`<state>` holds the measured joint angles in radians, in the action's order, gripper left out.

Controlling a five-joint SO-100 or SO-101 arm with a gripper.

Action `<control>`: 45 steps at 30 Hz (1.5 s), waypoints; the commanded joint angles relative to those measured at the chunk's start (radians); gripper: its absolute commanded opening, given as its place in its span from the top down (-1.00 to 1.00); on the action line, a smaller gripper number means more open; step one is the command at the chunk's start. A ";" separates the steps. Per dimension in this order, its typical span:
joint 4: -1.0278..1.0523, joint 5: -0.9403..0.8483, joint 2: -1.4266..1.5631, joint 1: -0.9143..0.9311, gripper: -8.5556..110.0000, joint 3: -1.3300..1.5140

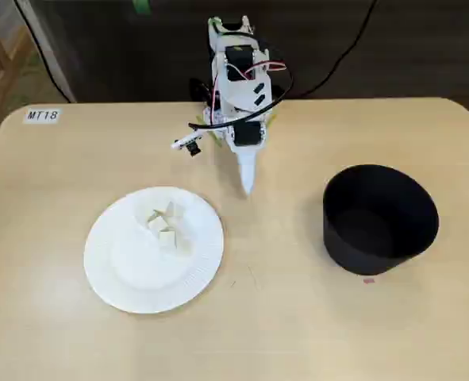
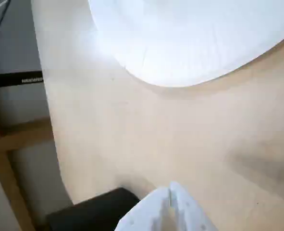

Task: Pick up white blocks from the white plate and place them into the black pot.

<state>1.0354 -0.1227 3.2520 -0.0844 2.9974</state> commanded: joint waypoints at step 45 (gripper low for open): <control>0.508 0.242 -1.447 0.595 0.81 -1.401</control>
<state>1.5463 0.0844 1.8392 0.4955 1.6398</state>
